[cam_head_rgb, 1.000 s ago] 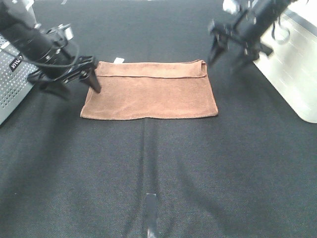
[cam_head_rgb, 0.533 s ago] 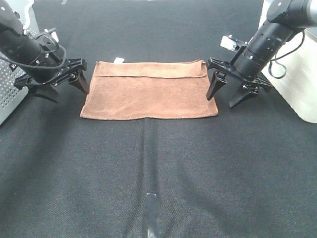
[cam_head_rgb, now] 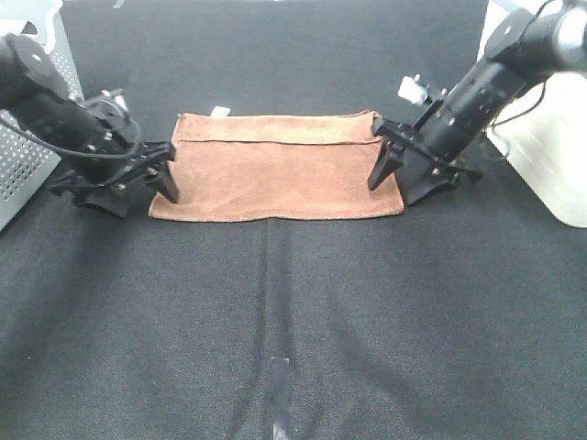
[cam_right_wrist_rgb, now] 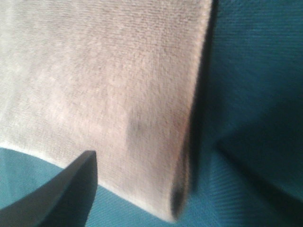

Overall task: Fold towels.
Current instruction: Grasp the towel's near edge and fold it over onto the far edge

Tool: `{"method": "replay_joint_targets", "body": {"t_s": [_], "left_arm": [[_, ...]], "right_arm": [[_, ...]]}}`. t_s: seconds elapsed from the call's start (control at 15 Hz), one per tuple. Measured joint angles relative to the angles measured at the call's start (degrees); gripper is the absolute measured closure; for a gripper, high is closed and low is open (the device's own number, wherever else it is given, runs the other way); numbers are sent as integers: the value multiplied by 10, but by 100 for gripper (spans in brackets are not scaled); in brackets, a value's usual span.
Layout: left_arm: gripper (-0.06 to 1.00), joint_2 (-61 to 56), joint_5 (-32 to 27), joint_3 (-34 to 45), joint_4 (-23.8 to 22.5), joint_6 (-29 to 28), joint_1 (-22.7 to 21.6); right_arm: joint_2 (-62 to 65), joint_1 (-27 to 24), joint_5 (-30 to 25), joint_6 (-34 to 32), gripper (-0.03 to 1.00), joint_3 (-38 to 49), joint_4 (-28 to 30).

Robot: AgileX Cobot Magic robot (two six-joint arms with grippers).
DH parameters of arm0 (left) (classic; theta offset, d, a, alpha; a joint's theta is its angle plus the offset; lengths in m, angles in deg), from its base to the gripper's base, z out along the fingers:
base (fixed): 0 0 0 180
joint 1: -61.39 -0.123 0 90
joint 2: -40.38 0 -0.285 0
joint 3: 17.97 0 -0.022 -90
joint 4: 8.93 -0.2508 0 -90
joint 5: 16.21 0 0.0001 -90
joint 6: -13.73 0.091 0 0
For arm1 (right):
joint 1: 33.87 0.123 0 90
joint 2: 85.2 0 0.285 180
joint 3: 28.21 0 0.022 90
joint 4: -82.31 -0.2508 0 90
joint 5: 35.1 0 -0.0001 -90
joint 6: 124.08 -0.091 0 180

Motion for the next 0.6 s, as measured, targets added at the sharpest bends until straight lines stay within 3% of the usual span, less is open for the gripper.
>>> {"method": "replay_joint_targets", "body": {"t_s": [0.2, 0.33, 0.47, 0.53, 0.6], "left_arm": [[29, 16, 3, -21, 22, 5, 14], [45, 34, -12, -46, 28, 3, 19], [70, 42, -24, -53, 27, -2, 19], [86, 43, -28, -53, 20, -2, 19], [92, 43, -29, -53, 15, -2, 19]], "right_arm": [[-9, 15, 7, 10, 35, 0, -22], [-12, 15, 10, 9, 47, 0, -23], [-17, 15, 12, 5, 68, 0, -21], [-19, 15, 12, 4, 85, 0, -19], [-20, 15, 11, 3, 95, 0, -19]]}}
